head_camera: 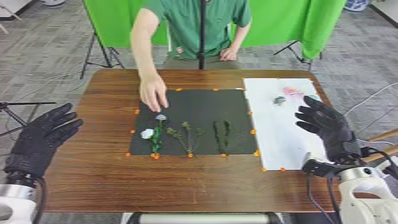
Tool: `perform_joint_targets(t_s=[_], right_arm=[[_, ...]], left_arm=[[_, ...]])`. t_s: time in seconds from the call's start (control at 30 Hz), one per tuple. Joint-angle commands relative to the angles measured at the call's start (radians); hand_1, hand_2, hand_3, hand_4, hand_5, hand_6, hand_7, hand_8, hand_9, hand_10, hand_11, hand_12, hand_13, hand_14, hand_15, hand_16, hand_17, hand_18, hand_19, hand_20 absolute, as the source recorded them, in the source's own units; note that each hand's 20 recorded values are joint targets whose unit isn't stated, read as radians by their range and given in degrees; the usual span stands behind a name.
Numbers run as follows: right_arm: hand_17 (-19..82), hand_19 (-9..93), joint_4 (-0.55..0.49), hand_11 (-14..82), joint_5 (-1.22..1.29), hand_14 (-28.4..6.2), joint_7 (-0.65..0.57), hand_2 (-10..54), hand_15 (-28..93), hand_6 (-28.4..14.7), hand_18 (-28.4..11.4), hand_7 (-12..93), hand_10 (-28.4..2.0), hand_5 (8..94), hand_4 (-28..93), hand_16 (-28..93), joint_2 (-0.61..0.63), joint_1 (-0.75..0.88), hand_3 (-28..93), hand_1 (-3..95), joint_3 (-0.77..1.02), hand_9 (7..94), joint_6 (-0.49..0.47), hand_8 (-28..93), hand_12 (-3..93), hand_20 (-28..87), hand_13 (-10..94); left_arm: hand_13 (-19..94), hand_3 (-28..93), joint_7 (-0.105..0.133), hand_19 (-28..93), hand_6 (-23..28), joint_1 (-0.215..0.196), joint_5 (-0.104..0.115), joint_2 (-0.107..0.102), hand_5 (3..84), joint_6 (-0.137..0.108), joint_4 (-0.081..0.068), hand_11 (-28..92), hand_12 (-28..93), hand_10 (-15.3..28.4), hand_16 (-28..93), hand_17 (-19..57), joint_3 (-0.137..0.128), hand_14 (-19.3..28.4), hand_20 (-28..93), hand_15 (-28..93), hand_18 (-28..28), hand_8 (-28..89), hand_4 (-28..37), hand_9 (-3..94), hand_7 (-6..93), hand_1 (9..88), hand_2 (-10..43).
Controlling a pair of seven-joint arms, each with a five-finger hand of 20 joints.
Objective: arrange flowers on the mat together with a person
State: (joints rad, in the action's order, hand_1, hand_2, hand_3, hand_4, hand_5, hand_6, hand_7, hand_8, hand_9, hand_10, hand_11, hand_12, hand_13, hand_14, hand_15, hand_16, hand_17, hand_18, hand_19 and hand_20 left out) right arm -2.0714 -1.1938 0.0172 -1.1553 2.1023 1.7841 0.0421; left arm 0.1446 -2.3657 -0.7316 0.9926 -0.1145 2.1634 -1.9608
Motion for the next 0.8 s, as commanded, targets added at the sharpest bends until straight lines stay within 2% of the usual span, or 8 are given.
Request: perform_joint_targets(t_s=[0.03,0.2,0.27,0.37,0.43,0.53,0.7,0.8], right_arm=[[4,43,0.000,9.8,-0.018,-11.7,0.013,0.3,15,-2.8,-21.9,16,-13.9,35.8,-24,32,0.031,-0.005,85,19.5,-0.007,38.3,0.039,-10,22.6,27,33],[4,43,0.022,10.4,-0.028,-11.6,0.011,-0.5,16,-3.1,-21.8,16,-13.8,36.6,-24,31,0.068,-0.026,86,20.2,-0.007,39.0,0.045,-10,22.6,27,33],[6,46,0.019,11.1,-0.026,-11.6,0.012,-0.7,18,-3.2,-21.4,17,-13.6,37.5,-24,31,0.080,-0.023,86,20.4,0.004,39.9,0.055,-11,22.4,28,34],[6,48,0.032,11.8,-0.036,-11.6,0.023,-1.1,20,-3.6,-21.2,17,-13.8,38.3,-24,30,0.101,-0.038,86,20.7,-0.001,40.4,0.080,-11,22.2,29,34],[7,48,0.056,12.2,-0.073,-11.5,0.014,-1.9,20,-3.5,-21.2,17,-13.8,38.5,-25,30,0.140,-0.062,87,21.5,-0.025,40.6,0.127,-11,22.2,30,34],[8,49,0.097,14.1,-0.246,-10.6,-0.035,-3.5,23,-2.8,-20.7,20,-13.0,39.3,-26,28,0.208,-0.089,86,23.8,-0.053,41.6,0.211,-12,21.7,30,35],[12,52,0.183,18.3,-0.637,-8.4,-0.138,-9.0,27,-2.2,-18.4,25,-11.6,41.7,-28,22,0.316,-0.159,85,29.3,-0.137,43.3,0.361,-15,20.3,30,36],[11,50,0.216,17.7,-0.852,-6.8,-0.205,-9.5,19,-1.5,-17.0,27,-10.4,42.0,-28,24,0.350,-0.170,85,30.0,-0.155,41.6,0.331,-16,20.1,27,33]], left_arm=[[31,69,-0.010,39,4.6,-0.013,0.001,0.004,38.8,-0.001,0.002,22,17,13.3,3,-4.7,-0.007,15.9,12,26,22.3,-7,-23.2,33.9,17.5,25.4,-0.2],[31,69,-0.008,39,4.5,-0.035,0.006,0.017,38.8,-0.013,0.009,22,17,13.4,3,-4.7,-0.013,15.9,12,26,22.3,-7,-23.2,33.9,17.5,25.3,-0.2],[31,69,-0.007,39,4.5,-0.019,0.005,0.014,38.8,-0.009,0.004,22,17,13.4,3,-4.7,-0.005,15.9,12,26,22.3,-7,-23.2,33.9,17.5,25.4,-0.2],[31,69,-0.008,39,4.6,-0.017,0.001,0.012,38.9,-0.006,0.006,22,17,13.4,3,-4.7,-0.014,15.9,12,26,22.2,-7,-23.3,33.9,17.4,25.4,-0.1],[31,69,-0.008,39,4.6,-0.031,0.005,0.017,38.9,-0.019,0.011,22,17,13.4,3,-4.7,-0.020,15.9,12,26,22.2,-7,-23.3,33.9,17.4,25.4,-0.2],[31,69,-0.009,39,4.7,-0.045,0.005,0.020,38.9,-0.020,0.016,22,17,13.4,3,-4.7,-0.028,15.9,12,26,22.2,-7,-23.2,34.0,17.3,25.3,-0.2],[31,69,-0.006,39,4.6,-0.020,0.003,0.001,38.9,-0.013,0.009,22,17,13.3,3,-4.7,-0.022,15.9,12,26,22.2,-7,-23.2,33.9,17.4,25.3,-0.1],[31,69,-0.002,39,4.7,-0.041,0.008,0.008,38.9,-0.023,0.015,22,17,13.3,3,-4.7,-0.026,15.9,12,26,22.2,-7,-23.2,33.8,17.3,25.4,-0.2]])
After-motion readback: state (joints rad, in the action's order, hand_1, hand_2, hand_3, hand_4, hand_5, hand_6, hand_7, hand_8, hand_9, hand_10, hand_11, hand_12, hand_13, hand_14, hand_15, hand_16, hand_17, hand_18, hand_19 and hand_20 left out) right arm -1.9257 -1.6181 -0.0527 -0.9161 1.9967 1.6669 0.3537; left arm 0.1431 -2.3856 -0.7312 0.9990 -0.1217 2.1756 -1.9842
